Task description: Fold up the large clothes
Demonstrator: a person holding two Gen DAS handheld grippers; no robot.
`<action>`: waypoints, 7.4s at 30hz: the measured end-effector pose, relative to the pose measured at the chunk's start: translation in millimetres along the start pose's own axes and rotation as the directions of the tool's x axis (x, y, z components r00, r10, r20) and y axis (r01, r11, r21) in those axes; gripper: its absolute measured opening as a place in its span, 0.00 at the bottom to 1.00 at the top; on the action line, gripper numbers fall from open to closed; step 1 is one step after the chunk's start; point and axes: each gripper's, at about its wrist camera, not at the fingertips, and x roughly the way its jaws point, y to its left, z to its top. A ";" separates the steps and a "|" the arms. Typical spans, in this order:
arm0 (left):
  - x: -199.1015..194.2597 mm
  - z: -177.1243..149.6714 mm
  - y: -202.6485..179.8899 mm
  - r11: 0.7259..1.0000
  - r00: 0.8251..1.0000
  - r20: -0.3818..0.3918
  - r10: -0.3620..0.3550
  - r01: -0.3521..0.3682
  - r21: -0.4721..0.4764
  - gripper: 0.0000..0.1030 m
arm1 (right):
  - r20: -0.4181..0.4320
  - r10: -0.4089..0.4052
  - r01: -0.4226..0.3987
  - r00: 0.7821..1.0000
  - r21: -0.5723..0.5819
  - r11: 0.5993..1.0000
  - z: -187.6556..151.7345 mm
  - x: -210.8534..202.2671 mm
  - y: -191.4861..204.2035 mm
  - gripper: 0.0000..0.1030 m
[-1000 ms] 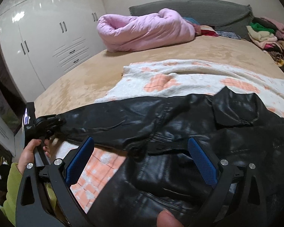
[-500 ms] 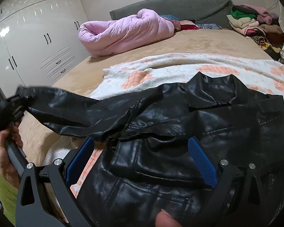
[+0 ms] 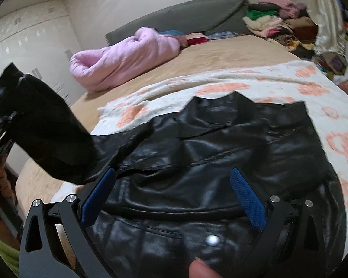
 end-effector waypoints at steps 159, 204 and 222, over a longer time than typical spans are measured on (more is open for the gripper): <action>134.0 -131.9 -65.5 0.951 0.835 -0.549 0.033 0.143 0.273 0.63 | -0.037 -0.122 0.111 0.992 -0.224 0.968 29.4 7.7 -88.7 0.57; 156.7 -183.1 -70.8 0.929 0.735 -0.676 0.051 0.213 0.302 0.26 | -0.196 -0.125 0.087 0.973 -0.190 0.978 -8.3 20.8 -99.7 0.63; 141.6 -158.3 -79.7 0.927 0.784 -0.619 0.049 0.194 0.320 0.80 | -0.085 -0.094 0.082 0.992 -0.135 0.988 7.0 -6.8 -108.4 0.93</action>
